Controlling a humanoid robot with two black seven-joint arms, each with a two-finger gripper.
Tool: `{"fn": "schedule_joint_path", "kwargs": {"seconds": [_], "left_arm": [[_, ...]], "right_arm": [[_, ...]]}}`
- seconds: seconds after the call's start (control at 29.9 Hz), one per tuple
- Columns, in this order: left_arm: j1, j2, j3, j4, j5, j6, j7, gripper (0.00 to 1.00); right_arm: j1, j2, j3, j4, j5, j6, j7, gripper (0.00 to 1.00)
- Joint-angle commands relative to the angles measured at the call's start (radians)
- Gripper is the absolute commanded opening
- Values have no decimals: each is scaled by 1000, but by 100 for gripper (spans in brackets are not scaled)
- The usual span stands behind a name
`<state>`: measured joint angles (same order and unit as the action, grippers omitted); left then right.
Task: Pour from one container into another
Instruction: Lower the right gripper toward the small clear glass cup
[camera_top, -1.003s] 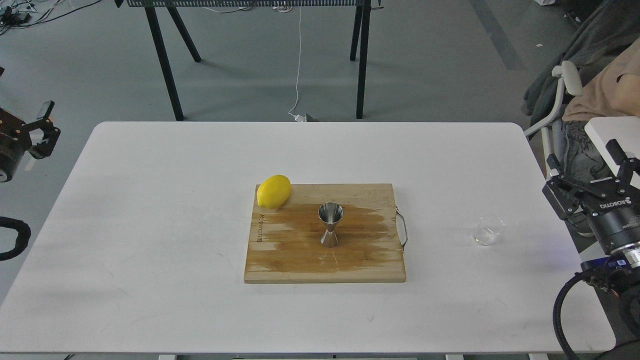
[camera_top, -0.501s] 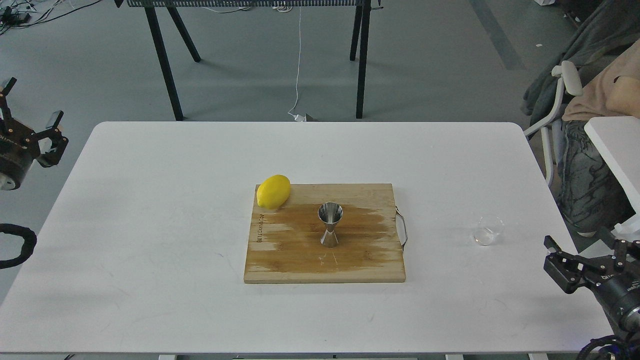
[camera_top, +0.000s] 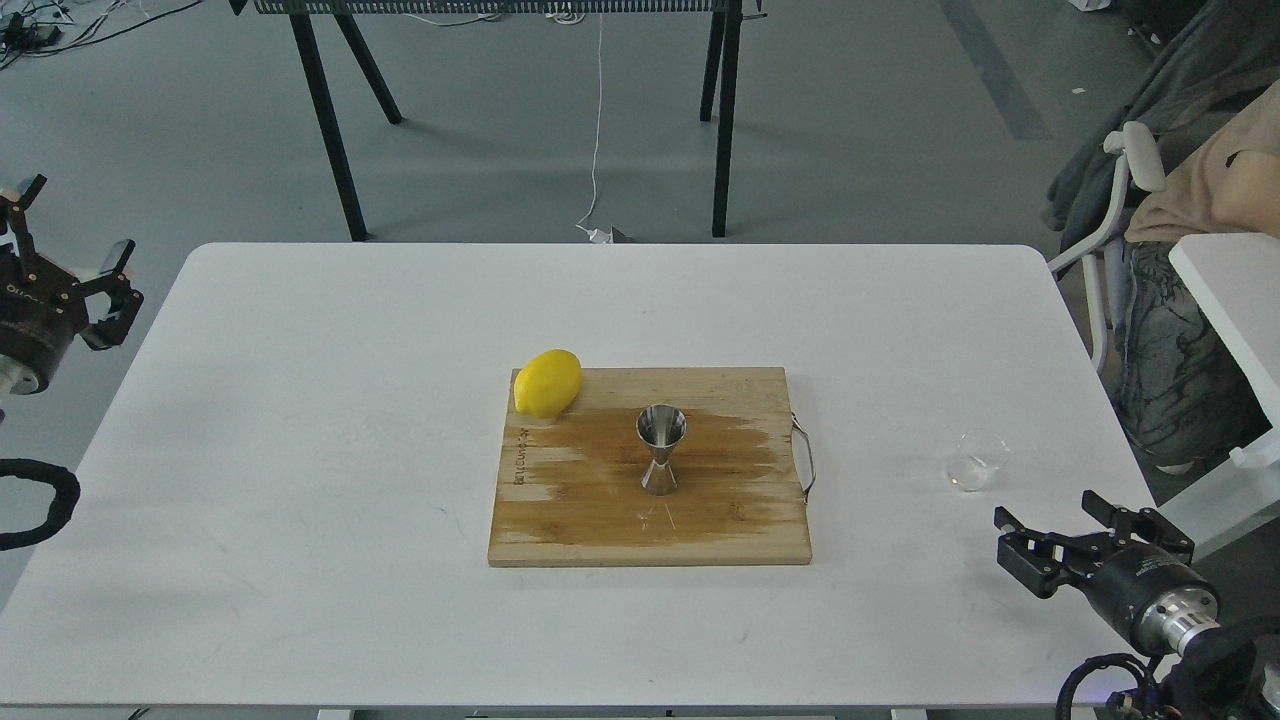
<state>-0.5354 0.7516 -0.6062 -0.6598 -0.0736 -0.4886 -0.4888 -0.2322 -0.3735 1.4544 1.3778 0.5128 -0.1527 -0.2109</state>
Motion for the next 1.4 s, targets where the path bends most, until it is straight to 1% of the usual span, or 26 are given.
{"fn": "schedule_joint_path", "kwargs": {"seconds": [0.0,0.13,0.47,0.84,1.2,1.37], "left_arm": [[0,0,0,-1,0,0,0,86],[0,-1,0,0,0,0,0,86],[2,0,14,0,0,0,0,86],[9,-1,14,0,0,0,0,86],[9,-14,14,0,0,0,0,86],[17,-18,16,0,1,0,0,86]], "right_arm": [[56,7,-49,-63,0,-11,4,99],[96,34,-75,-108,0,-11,5,99],[183,61,-126,-197,-4,-13,10,99],[234,65,-129,-230,-4,-13,11,99],[298,71,-131,-316,-4,-11,11,99],[321,77,-132,-322,-8,-13,11,98]]}}
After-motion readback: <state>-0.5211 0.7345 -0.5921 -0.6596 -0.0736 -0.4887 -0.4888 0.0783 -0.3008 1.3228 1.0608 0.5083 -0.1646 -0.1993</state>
